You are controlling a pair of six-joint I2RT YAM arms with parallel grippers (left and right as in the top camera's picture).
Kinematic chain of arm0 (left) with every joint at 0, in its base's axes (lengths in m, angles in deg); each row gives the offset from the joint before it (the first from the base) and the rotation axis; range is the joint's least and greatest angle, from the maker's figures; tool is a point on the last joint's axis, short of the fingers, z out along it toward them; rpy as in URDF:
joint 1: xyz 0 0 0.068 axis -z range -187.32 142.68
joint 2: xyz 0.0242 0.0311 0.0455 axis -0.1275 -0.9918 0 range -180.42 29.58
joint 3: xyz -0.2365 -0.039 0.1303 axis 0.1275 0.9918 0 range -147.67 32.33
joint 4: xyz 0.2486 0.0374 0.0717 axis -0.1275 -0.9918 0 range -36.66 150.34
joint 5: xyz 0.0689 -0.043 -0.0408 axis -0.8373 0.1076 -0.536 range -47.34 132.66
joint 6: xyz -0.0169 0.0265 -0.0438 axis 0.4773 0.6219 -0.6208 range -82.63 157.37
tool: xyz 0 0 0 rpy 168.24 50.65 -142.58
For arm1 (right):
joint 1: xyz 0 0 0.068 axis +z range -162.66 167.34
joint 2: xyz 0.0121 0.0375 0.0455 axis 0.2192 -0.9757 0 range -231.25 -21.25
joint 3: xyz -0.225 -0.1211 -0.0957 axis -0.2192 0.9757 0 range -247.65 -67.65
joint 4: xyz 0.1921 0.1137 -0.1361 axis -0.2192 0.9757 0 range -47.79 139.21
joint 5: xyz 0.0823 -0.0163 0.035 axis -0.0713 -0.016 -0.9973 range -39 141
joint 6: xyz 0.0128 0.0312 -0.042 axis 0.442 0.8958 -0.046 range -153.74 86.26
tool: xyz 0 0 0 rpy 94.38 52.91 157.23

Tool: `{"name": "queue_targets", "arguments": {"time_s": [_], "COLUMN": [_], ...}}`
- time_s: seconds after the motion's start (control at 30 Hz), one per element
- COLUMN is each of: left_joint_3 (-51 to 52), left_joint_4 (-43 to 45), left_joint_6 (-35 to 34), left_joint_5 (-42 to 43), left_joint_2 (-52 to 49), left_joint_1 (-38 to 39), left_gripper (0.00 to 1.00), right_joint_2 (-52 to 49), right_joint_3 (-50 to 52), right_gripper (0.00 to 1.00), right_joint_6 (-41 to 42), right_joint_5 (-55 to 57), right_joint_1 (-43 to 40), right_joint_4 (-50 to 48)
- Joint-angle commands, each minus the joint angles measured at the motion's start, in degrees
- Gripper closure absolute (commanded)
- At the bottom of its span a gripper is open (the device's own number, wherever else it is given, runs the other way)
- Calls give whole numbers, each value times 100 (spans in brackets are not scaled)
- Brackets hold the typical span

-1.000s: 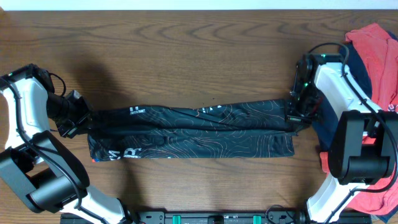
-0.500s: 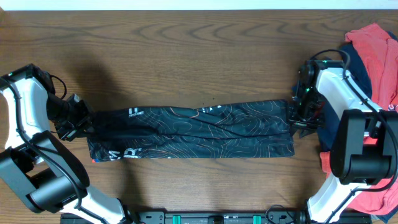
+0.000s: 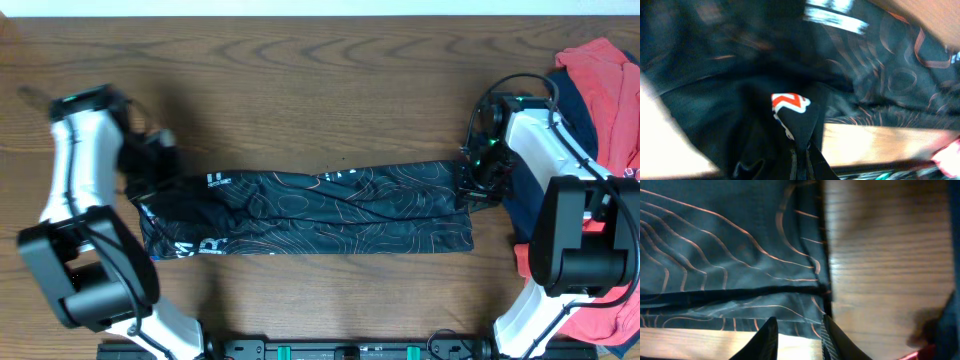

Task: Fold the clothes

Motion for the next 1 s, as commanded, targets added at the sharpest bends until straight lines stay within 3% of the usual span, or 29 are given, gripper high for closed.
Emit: {"name": "queue_targets", "arguments": {"time_s": [0.0, 0.1, 0.17, 0.47, 0.63, 0.83, 0.97], "left_joint_3": [17, 24, 59, 273, 273, 289, 503], "left_joint_4": [20, 118, 251, 396, 765, 1572, 1810], "left_joint_6": [363, 363, 363, 313, -901, -1762, -1902], "left_joint_5": [-275, -581, -643, -859, -2138, -2190, -2194], "left_joint_2": [52, 52, 52, 55, 63, 48, -26], "left_joint_1": [713, 1241, 1530, 2100, 1985, 1829, 1825], "left_gripper": [91, 86, 76, 72, 72, 75, 75], "right_joint_2": [109, 109, 109, 109, 109, 109, 109], "right_joint_3": [42, 42, 42, 42, 42, 59, 116], "right_gripper": [70, 70, 70, 70, 69, 69, 68], "right_joint_6": [-125, -125, -125, -125, -122, -122, -120], "right_joint_5": [-103, -103, -103, -103, -105, -103, -105], "right_joint_1": [142, 177, 179, 179, 179, 179, 179], "right_joint_4": [-70, -127, -136, -133, -177, -173, -173]}}
